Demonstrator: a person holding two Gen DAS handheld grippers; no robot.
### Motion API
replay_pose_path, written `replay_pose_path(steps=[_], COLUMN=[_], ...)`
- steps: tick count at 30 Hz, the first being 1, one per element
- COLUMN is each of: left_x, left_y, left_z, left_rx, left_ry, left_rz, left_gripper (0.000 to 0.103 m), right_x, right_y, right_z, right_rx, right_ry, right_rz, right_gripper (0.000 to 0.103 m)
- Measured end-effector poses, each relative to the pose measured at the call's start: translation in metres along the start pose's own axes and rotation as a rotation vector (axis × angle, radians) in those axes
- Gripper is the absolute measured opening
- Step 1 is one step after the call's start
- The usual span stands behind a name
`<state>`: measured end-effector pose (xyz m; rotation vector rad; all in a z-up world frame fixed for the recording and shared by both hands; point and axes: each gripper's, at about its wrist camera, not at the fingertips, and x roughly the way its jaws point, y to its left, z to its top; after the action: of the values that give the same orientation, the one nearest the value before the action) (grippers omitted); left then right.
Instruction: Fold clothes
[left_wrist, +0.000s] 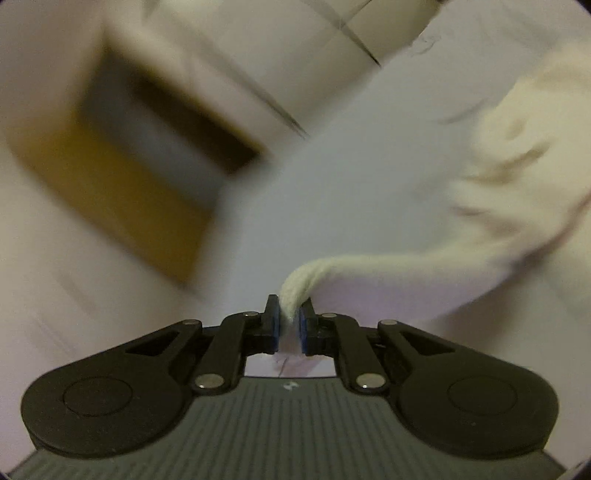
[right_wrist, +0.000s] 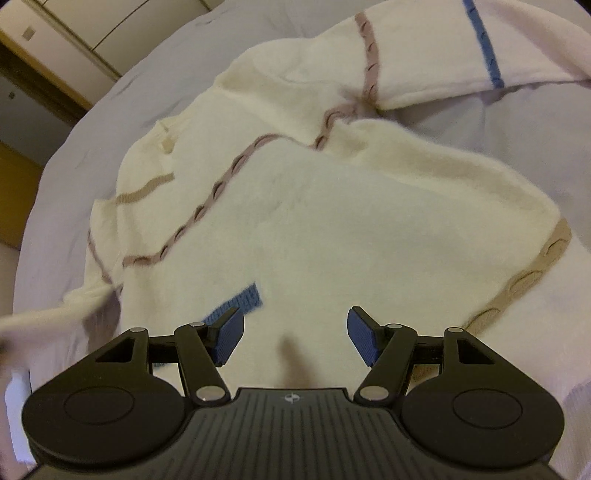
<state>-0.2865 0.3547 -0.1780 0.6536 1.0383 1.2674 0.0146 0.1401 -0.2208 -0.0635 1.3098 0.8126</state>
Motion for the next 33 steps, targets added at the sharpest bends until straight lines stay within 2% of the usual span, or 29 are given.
replay_pose_path(steps=[1,2,3,4,5,6,8,10,12,14,15,17,20,23,26,29,33], left_x=[-0.003,-0.002,0.002,0.011,0.024,0.038,0.067,0.081,0.084,0.087,0.089,0.096,0.101,0.078,0.040,-0.004,-0.058], left_y=[0.006,0.008,0.007,0.003,-0.004,-0.010,-0.020,-0.020,-0.009,0.002,0.006,0.010,0.013,0.012,-0.010,-0.046,-0.101], left_z=[-0.010,-0.025,-0.040,-0.057,-0.076,-0.095,-0.134,-0.160,-0.175,-0.186,-0.192,-0.202,-0.209,-0.193,-0.162,-0.131,-0.109], left_rx=[0.108,0.191,0.252,0.291,0.292,0.251,0.091,-0.137,-0.416,-0.679,-0.777,-0.907,-0.939,-0.948,-0.936,-0.958,-1.065], left_ry=[-0.056,-0.089,-0.085,-0.032,0.067,0.190,0.461,0.657,0.752,0.819,0.844,0.877,0.894,0.832,0.769,0.736,0.737], left_rz=[0.083,0.114,0.099,0.052,-0.023,-0.120,-0.287,-0.395,-0.459,-0.502,-0.499,-0.481,-0.467,-0.555,-0.700,-0.903,-1.158], left_gripper=[0.008,0.008,0.010,0.015,0.016,0.017,0.017,0.020,0.020,0.028,0.036,0.037,0.028,0.027,0.027,0.029,0.032], right_x=[-0.001,-0.001,-0.001,0.000,0.002,0.004,0.008,0.011,0.011,0.012,0.012,0.012,0.009,0.002,-0.006,-0.022,-0.056], right_y=[0.001,0.001,0.002,0.003,0.004,0.006,0.009,0.013,0.017,0.019,0.019,0.020,0.021,0.019,0.006,-0.017,-0.069], right_z=[0.002,0.003,0.004,0.005,0.005,0.004,0.001,-0.002,-0.005,-0.007,-0.008,-0.008,-0.008,-0.009,-0.007,-0.001,0.012], right_rx=[0.012,0.022,0.030,0.036,0.042,0.047,0.055,0.048,0.032,0.022,0.020,0.023,0.015,-0.008,-0.024,-0.024,0.000], right_ry=[0.000,0.001,0.001,0.003,0.007,0.015,0.033,0.049,0.055,0.057,0.060,0.060,0.056,0.042,0.037,0.020,-0.022], right_rz=[-0.005,-0.010,-0.015,-0.021,-0.026,-0.031,-0.041,-0.041,-0.046,-0.055,-0.062,-0.070,-0.077,-0.088,-0.098,-0.110,-0.118], right_gripper=[0.067,0.067,0.067,0.068,0.068,0.068,0.068,0.068,0.069,0.070,0.070,0.070,0.071,0.072,0.072,0.072,0.072])
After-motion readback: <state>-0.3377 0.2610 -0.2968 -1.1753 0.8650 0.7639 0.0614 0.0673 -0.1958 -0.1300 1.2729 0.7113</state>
